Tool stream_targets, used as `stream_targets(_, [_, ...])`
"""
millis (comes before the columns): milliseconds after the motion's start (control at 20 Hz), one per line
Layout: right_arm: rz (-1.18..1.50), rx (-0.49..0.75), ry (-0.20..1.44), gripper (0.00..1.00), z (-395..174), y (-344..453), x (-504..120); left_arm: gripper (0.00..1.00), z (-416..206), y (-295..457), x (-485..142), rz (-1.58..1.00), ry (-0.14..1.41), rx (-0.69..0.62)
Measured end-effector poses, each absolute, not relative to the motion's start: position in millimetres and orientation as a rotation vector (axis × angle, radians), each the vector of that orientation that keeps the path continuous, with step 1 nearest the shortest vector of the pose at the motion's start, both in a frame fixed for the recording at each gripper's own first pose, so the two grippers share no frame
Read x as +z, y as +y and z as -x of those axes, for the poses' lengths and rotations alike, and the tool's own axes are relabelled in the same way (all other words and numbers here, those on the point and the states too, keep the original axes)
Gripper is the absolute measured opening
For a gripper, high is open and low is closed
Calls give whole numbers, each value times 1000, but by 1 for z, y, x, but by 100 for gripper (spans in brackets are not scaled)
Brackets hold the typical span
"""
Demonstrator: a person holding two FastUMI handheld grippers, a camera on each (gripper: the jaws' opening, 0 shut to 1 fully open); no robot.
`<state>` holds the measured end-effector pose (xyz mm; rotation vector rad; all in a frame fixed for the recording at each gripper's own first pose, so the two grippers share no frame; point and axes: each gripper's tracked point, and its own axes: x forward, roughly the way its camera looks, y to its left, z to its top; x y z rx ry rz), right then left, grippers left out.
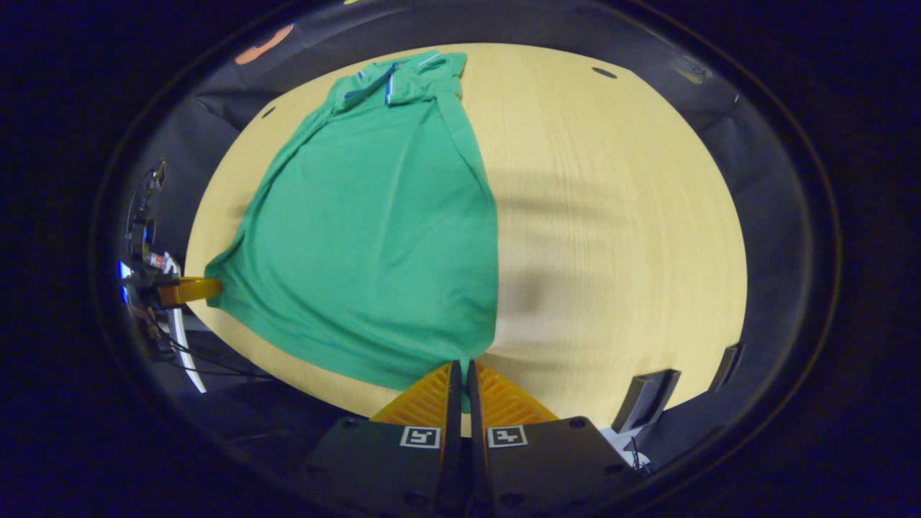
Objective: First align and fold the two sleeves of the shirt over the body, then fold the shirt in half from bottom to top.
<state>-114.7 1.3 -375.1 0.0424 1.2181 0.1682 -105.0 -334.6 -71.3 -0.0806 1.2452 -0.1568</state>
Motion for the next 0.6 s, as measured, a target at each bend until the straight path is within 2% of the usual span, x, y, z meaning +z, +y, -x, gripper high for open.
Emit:
stream_targets(300, [-68,216,1081,9,92,-2,-301,3,56,-475,62,59,1155,-193])
stream_targets(350, [-71,221,1057,6,85,-3,-289,3,42,-499,88,55,1134,-190])
stream_targets(600, [-106,209,934,6,37,-6,-230,3,-43,-632,234,57,992,-195])
